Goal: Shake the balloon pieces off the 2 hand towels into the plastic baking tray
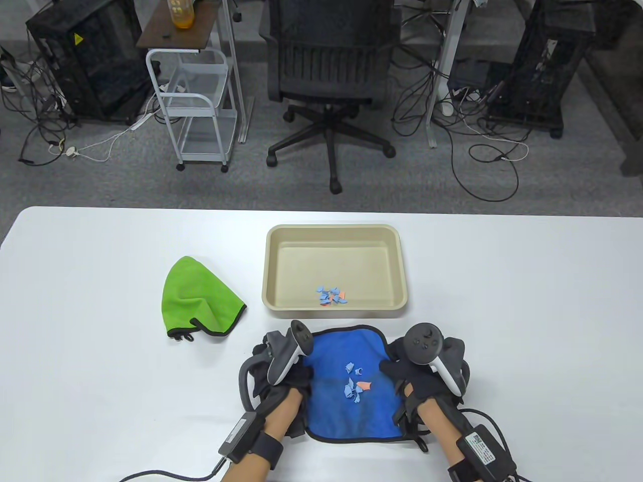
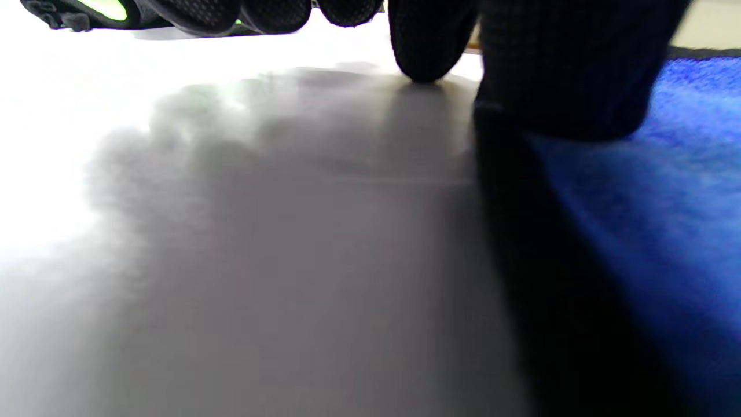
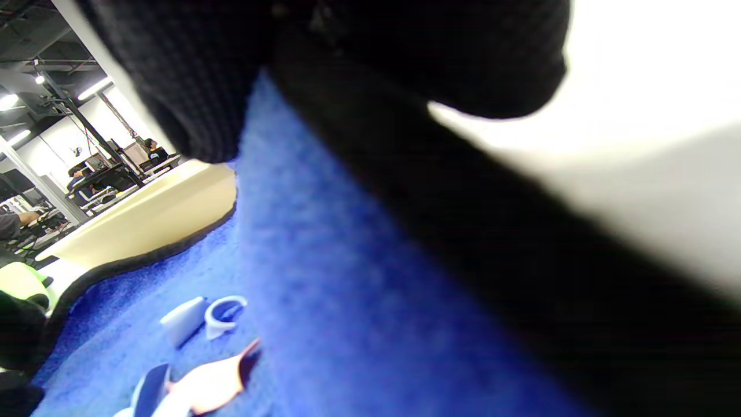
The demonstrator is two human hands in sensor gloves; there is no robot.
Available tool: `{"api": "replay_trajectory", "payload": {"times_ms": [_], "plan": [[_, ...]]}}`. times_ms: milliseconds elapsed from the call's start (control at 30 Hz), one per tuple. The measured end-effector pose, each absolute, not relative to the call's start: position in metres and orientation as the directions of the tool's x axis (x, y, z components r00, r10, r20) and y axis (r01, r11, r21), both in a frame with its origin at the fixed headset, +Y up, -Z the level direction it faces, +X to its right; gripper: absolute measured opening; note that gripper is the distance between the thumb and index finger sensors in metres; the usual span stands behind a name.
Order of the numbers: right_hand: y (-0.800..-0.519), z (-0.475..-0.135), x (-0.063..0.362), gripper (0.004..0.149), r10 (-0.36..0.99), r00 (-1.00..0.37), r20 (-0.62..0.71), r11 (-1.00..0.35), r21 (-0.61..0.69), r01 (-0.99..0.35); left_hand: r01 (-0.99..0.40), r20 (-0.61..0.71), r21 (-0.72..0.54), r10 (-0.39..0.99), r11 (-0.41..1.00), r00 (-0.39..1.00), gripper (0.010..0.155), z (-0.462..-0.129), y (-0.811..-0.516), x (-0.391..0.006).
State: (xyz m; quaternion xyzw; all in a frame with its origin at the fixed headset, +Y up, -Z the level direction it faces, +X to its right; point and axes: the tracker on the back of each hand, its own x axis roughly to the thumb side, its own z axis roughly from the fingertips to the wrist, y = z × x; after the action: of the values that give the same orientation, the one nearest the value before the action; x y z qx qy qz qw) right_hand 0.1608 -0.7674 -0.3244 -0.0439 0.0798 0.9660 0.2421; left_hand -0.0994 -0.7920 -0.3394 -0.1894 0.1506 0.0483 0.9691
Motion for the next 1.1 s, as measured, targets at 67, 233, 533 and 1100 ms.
{"api": "replay_trajectory", "payload": {"times_ms": [67, 233, 533, 1100], "plan": [[-0.767, -0.324, 0.162, 0.040, 0.450, -0.885, -0.117, -0.878, 0.122, -0.463, -0.178, -0.319, -0.361, 0.058, 0.916, 0.946, 0.054, -0.340, -0.792, -0.096], [-0.766, -0.323, 0.164, 0.039, 0.423, -0.899, -0.113, -0.893, 0.112, -0.435, -0.166, -0.278, -0.345, 0.068, 0.924, 0.958, 0.038, -0.338, -0.791, -0.088], [-0.750, -0.323, 0.154, 0.039, 0.422, -0.901, -0.106, -0.899, 0.081, -0.431, -0.370, -0.254, -0.353, 0.293, 0.860, 0.922, 0.037, -0.337, -0.760, -0.085], [-0.680, -0.365, 0.133, 0.040, 0.504, -0.845, -0.179, -0.824, 0.195, -0.532, -0.338, -0.214, -0.432, 0.269, 0.836, 0.939, 0.038, -0.379, -0.674, -0.080]]}}
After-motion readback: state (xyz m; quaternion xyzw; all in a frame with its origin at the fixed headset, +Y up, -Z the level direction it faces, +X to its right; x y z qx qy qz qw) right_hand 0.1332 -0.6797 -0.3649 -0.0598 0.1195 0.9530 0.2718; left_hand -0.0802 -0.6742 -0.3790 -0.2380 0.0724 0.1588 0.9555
